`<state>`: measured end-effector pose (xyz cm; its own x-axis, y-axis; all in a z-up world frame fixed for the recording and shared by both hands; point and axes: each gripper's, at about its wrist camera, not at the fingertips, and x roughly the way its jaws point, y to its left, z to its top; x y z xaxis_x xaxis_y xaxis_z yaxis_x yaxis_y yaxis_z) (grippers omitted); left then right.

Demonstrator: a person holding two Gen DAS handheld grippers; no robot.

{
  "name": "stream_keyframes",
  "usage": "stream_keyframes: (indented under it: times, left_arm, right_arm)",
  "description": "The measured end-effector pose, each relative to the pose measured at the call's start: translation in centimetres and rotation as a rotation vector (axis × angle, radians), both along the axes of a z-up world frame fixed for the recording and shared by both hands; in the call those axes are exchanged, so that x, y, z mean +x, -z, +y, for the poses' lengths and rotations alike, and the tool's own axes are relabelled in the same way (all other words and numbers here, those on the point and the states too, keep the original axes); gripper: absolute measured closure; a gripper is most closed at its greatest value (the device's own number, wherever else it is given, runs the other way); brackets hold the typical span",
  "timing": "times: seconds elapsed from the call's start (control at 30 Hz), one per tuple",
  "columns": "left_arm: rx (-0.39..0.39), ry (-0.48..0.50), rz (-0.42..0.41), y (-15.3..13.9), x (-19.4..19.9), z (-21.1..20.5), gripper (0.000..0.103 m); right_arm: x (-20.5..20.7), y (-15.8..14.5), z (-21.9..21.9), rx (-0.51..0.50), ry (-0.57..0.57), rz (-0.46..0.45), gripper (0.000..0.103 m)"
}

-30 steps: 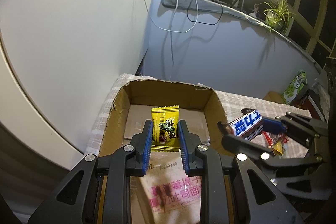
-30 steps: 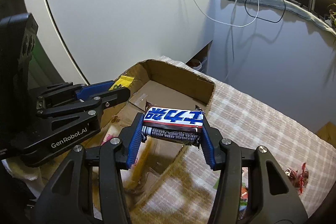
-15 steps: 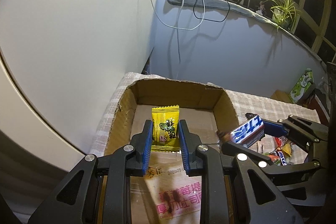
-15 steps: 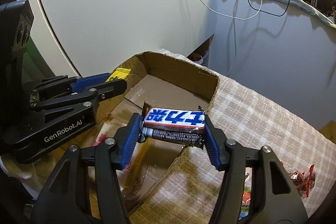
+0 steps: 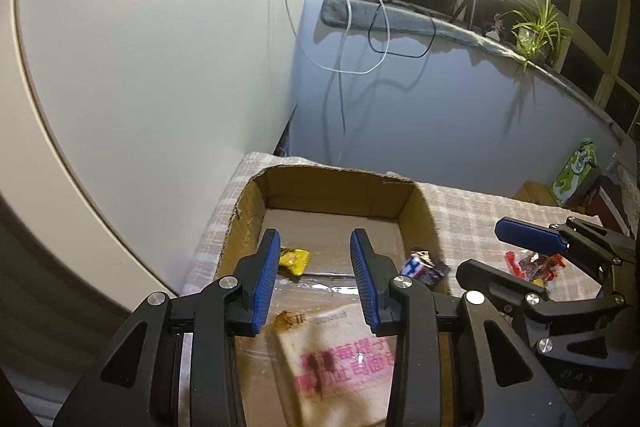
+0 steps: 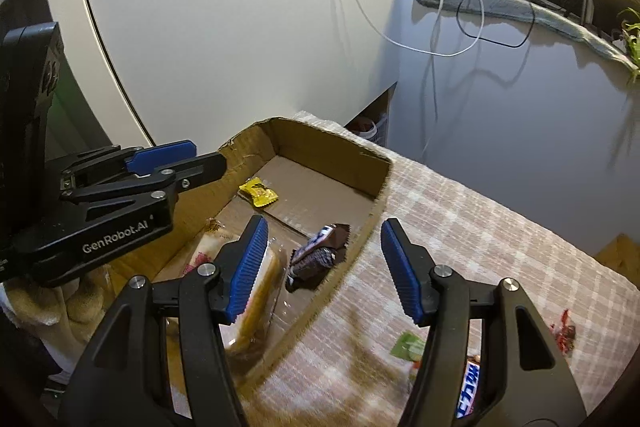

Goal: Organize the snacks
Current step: 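Move left gripper to the large chocolate bar while right gripper approaches the green mint packet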

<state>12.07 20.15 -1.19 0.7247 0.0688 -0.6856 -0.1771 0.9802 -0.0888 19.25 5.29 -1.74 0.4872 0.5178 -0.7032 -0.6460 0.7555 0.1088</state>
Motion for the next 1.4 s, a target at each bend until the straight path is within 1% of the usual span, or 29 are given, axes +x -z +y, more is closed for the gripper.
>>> stream_keyframes:
  times: [0.17, 0.3, 0.37, 0.4, 0.57, 0.77, 1.0, 1.13, 1.27, 1.4]
  left_arm:
    - [-0.008, 0.029, -0.025, -0.9, -1.0, -1.6, 0.068]
    - [-0.019, 0.076, -0.039, -1.3, -1.8, -3.8, 0.068]
    - [-0.028, 0.103, -0.045, -1.5, -2.2, -4.9, 0.068]
    - [-0.033, 0.119, -0.048, -1.5, -2.4, -5.6, 0.068]
    - [-0.054, 0.203, -0.044, -0.9, -2.9, -9.0, 0.068]
    - [-0.085, 0.297, -0.007, 0.7, -3.0, -13.0, 0.068]
    - [-0.118, 0.365, 0.052, 3.0, -2.7, -16.5, 0.068]
    - [-0.136, 0.391, 0.097, 4.8, -2.6, -17.9, 0.068]
    - [-0.147, 0.408, 0.138, 6.4, -2.2, -19.3, 0.068]
    - [-0.164, 0.425, 0.173, 7.6, -1.7, -20.2, 0.068]
  right_arm:
    - [-0.9, -0.9, -2.3, 0.003, 0.019, -0.016, 0.041]
    - [-1.8, -1.7, -4.9, 0.008, 0.042, -0.031, 0.04]
    - [-2.4, -2.1, -6.7, 0.006, 0.059, -0.046, 0.036]
    - [-2.6, -2.2, -7.5, 0.004, 0.068, -0.051, 0.036]
    - [-3.6, -3.0, -12.4, 0.003, 0.123, -0.066, 0.036]
    - [-4.5, -2.9, -17.9, 0.0, 0.199, -0.061, 0.036]
    - [-5.7, -0.8, -23.0, -0.041, 0.274, -0.022, 0.036]
    - [-5.9, 1.4, -25.4, -0.051, 0.315, 0.037, 0.036]
    - [-6.4, 3.5, -26.4, -0.067, 0.331, 0.079, 0.036]
    - [-6.9, 5.2, -27.5, -0.072, 0.385, 0.136, 0.036]
